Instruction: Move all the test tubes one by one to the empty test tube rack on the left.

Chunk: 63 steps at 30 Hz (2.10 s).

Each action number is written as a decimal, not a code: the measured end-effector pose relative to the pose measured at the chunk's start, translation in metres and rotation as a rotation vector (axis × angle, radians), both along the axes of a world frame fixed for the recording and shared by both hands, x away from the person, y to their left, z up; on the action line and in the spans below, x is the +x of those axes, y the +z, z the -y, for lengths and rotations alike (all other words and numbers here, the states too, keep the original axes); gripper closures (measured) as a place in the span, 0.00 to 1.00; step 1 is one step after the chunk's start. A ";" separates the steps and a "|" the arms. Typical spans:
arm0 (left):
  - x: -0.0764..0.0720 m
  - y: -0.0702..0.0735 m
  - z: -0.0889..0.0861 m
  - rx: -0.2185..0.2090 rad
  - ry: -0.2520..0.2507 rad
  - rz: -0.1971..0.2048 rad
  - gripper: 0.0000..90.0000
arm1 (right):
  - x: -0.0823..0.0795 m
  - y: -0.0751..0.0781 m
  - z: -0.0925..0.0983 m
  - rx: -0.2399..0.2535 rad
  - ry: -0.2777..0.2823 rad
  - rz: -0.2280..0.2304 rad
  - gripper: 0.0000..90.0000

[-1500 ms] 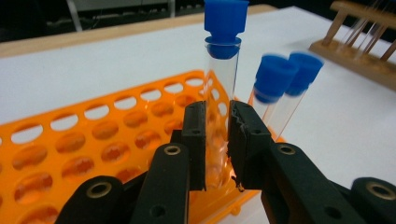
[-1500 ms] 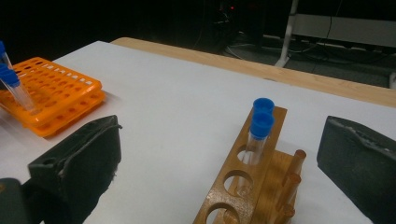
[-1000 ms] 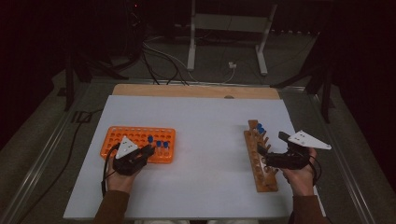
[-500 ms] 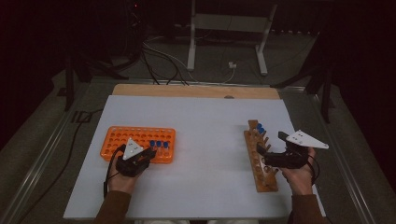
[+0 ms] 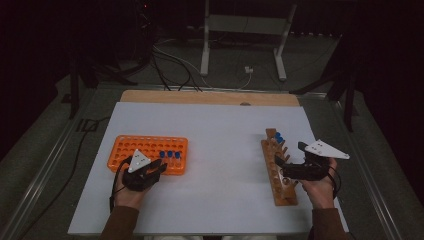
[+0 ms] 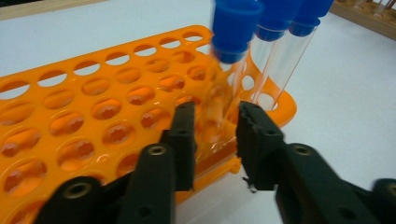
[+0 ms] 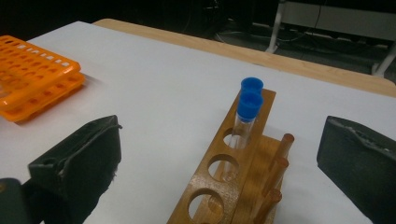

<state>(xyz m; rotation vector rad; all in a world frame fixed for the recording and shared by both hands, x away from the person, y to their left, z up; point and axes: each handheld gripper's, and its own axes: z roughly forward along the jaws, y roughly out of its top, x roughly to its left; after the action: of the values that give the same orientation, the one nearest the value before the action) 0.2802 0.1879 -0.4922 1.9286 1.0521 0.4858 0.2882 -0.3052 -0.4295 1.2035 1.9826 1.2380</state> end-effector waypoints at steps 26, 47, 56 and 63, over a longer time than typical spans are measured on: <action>-0.015 0.023 -0.031 -0.153 0.113 0.107 0.30 | 0.049 -0.022 -0.001 -0.080 0.015 -0.102 0.68; -0.015 0.022 -0.032 -0.157 0.122 0.101 0.29 | 0.046 -0.022 -0.006 -0.092 0.026 -0.071 0.85; -0.015 0.022 -0.032 -0.158 0.129 0.100 0.28 | 0.042 -0.009 -0.003 -0.078 0.019 -0.027 0.85; -0.014 0.022 -0.033 -0.153 0.138 0.097 0.25 | 0.039 0.001 -0.002 -0.073 0.023 -0.006 0.85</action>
<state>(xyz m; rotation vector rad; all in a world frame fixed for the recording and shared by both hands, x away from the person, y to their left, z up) 0.2663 0.2212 -0.4701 1.6894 1.1309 0.5535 0.3274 -0.3034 -0.4285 1.1529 2.0335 1.1638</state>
